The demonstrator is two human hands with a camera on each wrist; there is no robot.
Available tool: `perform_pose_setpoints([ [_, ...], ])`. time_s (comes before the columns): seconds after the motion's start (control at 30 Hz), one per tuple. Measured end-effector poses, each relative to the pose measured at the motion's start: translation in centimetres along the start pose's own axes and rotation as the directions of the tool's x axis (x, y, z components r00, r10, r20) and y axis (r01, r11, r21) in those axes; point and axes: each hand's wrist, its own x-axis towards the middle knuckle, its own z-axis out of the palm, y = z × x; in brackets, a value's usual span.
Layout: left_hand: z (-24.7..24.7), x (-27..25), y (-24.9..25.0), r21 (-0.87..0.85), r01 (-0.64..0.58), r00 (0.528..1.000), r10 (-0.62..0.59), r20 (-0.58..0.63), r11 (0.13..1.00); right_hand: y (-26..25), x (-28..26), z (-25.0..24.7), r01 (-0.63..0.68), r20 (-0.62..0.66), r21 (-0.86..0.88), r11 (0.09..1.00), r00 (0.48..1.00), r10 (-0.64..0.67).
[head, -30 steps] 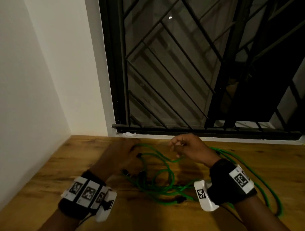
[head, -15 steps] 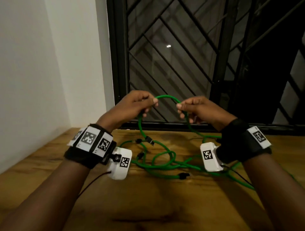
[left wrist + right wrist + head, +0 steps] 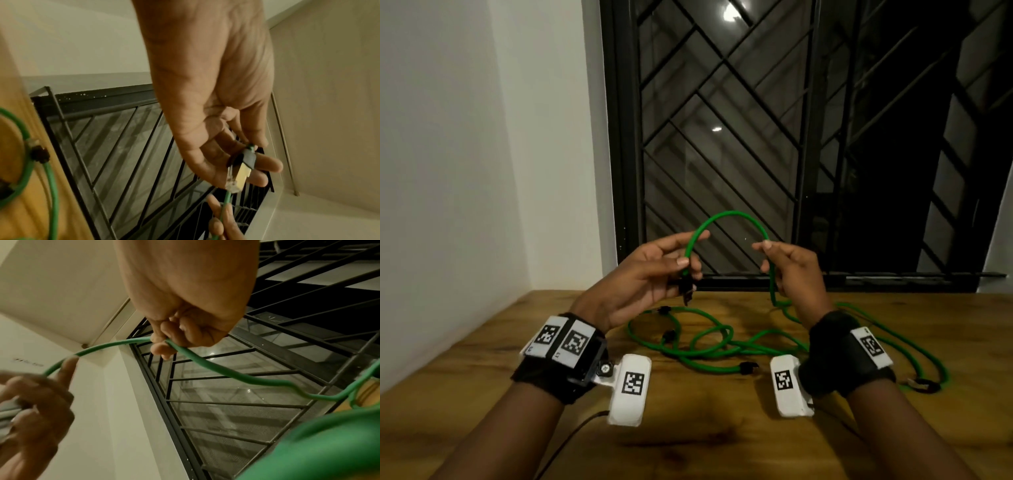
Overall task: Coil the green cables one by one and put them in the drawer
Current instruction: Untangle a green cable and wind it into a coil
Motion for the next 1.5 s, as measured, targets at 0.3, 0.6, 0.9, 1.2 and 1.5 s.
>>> perform_pose_setpoints([
  [0.3, 0.5, 0.1, -2.1, -0.216, -0.127, 0.977, 0.085, -0.194, 0.968, -1.1, -2.6, 1.4, 0.282, 0.071, -0.617, 0.735, 0.950, -0.305],
  [0.6, -0.5, -0.2, -2.2, -0.317, -0.262, 0.933, 0.156, -0.325, 0.911, -2.3, -4.2, 3.0, 0.486, 0.447, -0.764, 0.425, 0.873, -0.194],
  [0.9, -0.4, 0.0, -2.4, -0.126, -0.309, 0.904, 0.250, -0.347, 0.943, -2.4, -5.1, 4.2, 0.609, 0.632, -0.630, 0.482, 0.763, -0.139],
  [1.2, -0.3, -0.7, -2.1, 0.384, -0.133, 0.927, 0.252, -0.278, 0.913, -3.0, -5.9, 5.2, 0.639, 0.659, -0.613, 0.465, 0.738, -0.147],
  [1.5, -0.7, -1.2, -2.3, 0.836, -0.105, 0.955, 0.290, -0.067, 0.539, -3.4, -5.5, 4.4, 0.556, 0.566, -0.658, 0.507, 0.810, -0.155],
])
